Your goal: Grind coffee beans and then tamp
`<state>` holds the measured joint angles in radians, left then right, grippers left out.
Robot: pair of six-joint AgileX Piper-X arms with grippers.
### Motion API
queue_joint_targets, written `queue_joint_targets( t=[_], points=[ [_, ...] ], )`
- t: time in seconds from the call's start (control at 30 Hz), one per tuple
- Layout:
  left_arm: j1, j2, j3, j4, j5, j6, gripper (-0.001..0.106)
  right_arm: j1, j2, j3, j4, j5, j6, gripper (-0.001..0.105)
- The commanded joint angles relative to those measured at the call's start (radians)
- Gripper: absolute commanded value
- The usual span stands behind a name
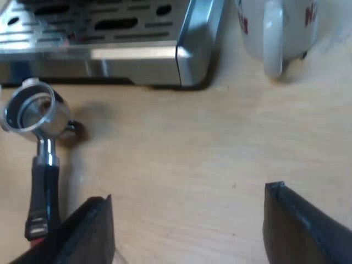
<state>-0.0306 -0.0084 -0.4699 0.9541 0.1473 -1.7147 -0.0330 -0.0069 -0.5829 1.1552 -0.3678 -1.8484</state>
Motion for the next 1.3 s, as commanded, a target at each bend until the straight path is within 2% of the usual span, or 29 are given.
queue_joint_targets(
  t=[0.03, 1.3],
  points=[
    [0.002, -0.043, -0.002, -0.017, -0.012, -0.006, 0.043, -0.003, -0.047, 0.016, -0.012, -0.014, -0.011, 0.059],
    [0.002, -0.043, -0.002, -0.017, -0.001, -0.006, 0.043, -0.003, -0.046, 0.017, -0.021, -0.016, -0.011, 0.059]
  ],
)
